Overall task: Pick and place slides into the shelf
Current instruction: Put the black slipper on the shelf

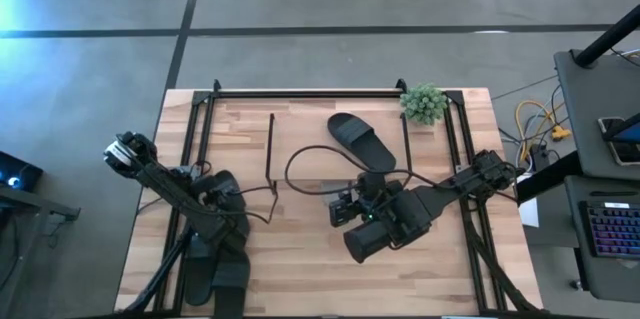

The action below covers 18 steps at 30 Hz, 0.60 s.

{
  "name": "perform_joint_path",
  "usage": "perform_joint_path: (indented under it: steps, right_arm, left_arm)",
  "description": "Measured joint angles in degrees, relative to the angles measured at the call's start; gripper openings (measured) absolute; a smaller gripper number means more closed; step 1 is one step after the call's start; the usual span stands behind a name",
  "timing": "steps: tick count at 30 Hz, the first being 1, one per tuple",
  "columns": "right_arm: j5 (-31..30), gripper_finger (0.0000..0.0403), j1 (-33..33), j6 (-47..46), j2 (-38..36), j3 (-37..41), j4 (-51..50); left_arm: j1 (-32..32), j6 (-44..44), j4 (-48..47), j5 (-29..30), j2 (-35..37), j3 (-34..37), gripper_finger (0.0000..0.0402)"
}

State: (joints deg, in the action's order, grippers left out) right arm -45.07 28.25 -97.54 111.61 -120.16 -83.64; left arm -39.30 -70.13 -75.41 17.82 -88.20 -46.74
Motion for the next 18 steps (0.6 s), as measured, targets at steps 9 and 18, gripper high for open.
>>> perform_joint_path:
  steps: [9, 18]
  right_arm:
    - [-2.34, 0.0214, 0.24, -1.76, -0.01, -0.52, 0.06]
    - [-11.09, 0.0214, 1.47, -5.55, -3.44, -0.56, -0.57]
  left_arm:
    - [-0.06, 0.95, -2.45, 0.31, 0.09, -2.46, 0.0002]
    - [-3.01, 5.11, -15.00, 6.68, 2.39, -22.81, 0.0001]
